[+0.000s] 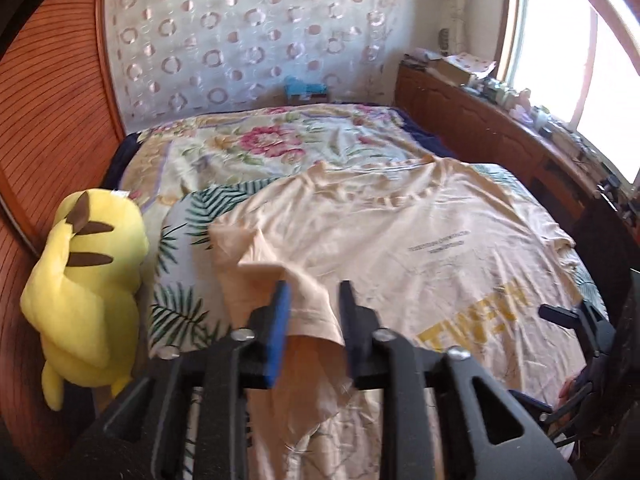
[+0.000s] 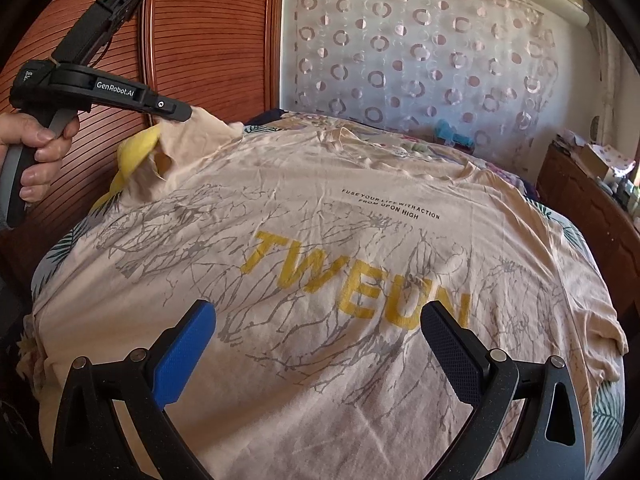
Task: Fold small clothes
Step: 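Grasp the side edge of the peach shirt with the left gripper and fold it inward, then open the left gripper and release the folded flap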
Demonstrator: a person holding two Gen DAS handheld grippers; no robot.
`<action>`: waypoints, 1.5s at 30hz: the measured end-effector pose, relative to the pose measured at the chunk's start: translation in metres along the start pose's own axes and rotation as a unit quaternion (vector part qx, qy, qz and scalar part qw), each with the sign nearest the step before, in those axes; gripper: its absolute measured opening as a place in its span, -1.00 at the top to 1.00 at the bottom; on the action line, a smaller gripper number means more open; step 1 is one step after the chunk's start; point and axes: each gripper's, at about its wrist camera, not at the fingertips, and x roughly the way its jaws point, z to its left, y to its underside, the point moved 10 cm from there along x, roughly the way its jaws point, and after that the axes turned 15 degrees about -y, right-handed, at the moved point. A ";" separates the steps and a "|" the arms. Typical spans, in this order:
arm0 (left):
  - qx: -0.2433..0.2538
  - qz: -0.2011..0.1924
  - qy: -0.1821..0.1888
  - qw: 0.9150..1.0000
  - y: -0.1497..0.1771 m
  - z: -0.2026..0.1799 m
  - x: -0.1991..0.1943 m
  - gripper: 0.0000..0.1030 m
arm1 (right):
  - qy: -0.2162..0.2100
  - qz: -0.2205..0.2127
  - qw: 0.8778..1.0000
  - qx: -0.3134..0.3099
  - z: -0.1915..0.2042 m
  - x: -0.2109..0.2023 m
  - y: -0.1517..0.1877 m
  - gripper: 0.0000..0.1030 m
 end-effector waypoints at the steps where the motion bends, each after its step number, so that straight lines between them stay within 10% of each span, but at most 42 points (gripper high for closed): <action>1: 0.004 -0.008 0.000 1.000 0.002 -0.002 -0.004 0.13 | 0.000 0.000 1.000 -0.001 -0.001 0.000 0.000 -0.98; 5: 0.009 -0.013 -0.024 1.000 0.015 0.010 -0.007 -0.45 | -0.001 -0.002 1.000 0.000 -0.002 -0.001 -0.001 -0.98; 15: -0.026 0.079 -0.064 0.995 0.095 0.063 0.056 -0.53 | -0.007 0.001 1.000 0.001 -0.005 -0.001 0.001 -0.94; 31: -0.031 0.067 -0.069 0.995 0.099 0.060 0.061 -0.99 | -0.062 0.024 0.998 -0.022 0.014 0.013 -0.038 -0.20; 45: -0.031 0.067 -0.069 0.995 0.099 0.060 0.060 -0.99 | -0.111 0.090 0.988 -0.050 0.039 0.146 -0.096 -0.18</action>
